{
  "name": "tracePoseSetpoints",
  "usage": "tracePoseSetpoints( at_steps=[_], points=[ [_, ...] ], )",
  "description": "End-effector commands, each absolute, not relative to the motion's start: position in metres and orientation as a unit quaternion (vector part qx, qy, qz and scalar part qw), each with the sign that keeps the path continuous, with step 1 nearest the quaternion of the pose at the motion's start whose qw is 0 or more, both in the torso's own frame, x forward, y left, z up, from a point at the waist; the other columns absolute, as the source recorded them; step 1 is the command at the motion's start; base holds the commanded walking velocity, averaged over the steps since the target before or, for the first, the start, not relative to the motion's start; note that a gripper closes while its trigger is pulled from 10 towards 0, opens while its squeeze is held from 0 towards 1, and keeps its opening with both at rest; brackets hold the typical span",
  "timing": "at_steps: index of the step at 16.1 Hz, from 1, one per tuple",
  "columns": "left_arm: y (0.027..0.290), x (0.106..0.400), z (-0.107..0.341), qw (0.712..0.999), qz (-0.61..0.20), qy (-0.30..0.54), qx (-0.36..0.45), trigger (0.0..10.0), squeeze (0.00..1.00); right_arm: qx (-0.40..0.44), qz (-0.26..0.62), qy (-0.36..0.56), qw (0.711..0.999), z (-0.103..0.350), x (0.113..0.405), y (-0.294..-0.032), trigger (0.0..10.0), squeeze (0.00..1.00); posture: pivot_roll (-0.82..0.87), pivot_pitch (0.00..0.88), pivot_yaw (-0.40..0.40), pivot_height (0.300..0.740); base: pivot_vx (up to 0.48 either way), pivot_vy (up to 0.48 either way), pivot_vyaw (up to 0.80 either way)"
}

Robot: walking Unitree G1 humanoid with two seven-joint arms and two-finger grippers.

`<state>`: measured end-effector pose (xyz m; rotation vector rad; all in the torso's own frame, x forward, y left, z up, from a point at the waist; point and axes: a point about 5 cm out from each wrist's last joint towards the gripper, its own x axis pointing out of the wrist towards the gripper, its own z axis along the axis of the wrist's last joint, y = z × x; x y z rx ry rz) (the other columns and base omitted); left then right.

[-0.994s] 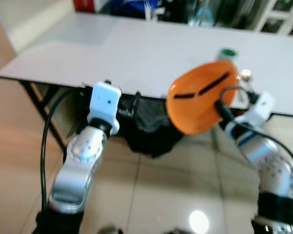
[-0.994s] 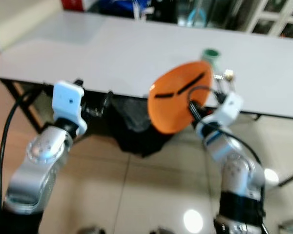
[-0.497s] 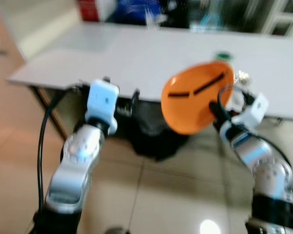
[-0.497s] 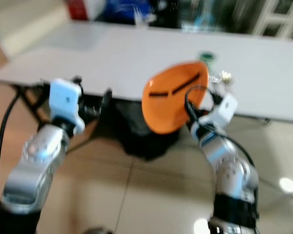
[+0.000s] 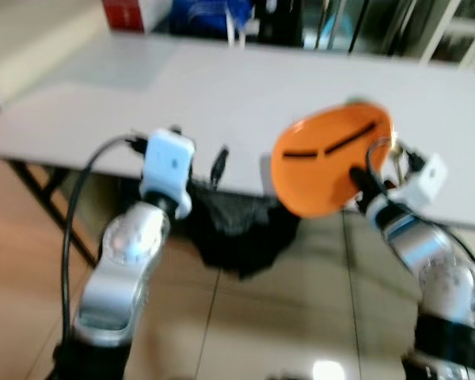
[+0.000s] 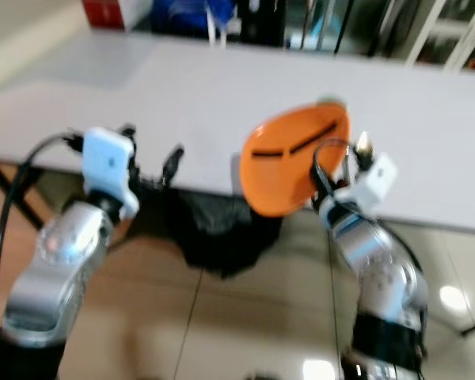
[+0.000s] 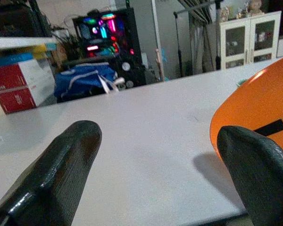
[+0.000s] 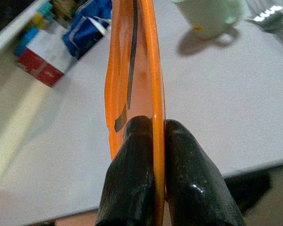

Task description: Setting the table

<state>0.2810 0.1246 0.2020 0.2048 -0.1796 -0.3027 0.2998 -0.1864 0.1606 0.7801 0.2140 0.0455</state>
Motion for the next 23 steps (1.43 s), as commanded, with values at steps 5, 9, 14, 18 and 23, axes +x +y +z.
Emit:
tracePoseSetpoints(
  at_steps=[5,9,14,18,23],
  points=[
    [0.125,0.276,0.209,0.975,-0.173,-0.109,0.088,10.0,0.0,0.447,0.13,0.111,0.878,0.173,0.293,-0.171,10.0,0.0,0.0,0.081,-0.012,0.74,0.243,0.0,-0.15],
    [0.121,0.261,0.202,0.954,-0.273,-0.085,0.087,10.0,0.0,0.491,0.145,0.141,0.847,0.162,0.298,-0.171,10.0,0.0,0.0,0.092,-0.015,0.74,0.0,0.0,0.0],
    [0.132,0.25,0.199,0.948,-0.297,-0.062,0.092,10.0,0.0,0.554,0.126,0.158,0.808,0.149,0.317,-0.175,10.0,0.0,0.02,0.108,-0.021,0.74,0.0,0.0,0.0],
    [0.127,0.246,0.198,0.942,-0.32,-0.052,0.087,10.0,0.0,0.58,0.085,0.183,0.789,0.135,0.335,-0.171,10.0,0.0,0.03,0.115,-0.021,0.74,0.0,0.0,0.0],
    [0.124,0.244,0.198,0.938,-0.333,-0.049,0.081,10.0,0.0,0.598,0.026,0.181,0.781,0.126,0.353,-0.179,10.0,0.0,0.03,0.116,-0.025,0.74,0.0,0.0,0.0]
  ],
)
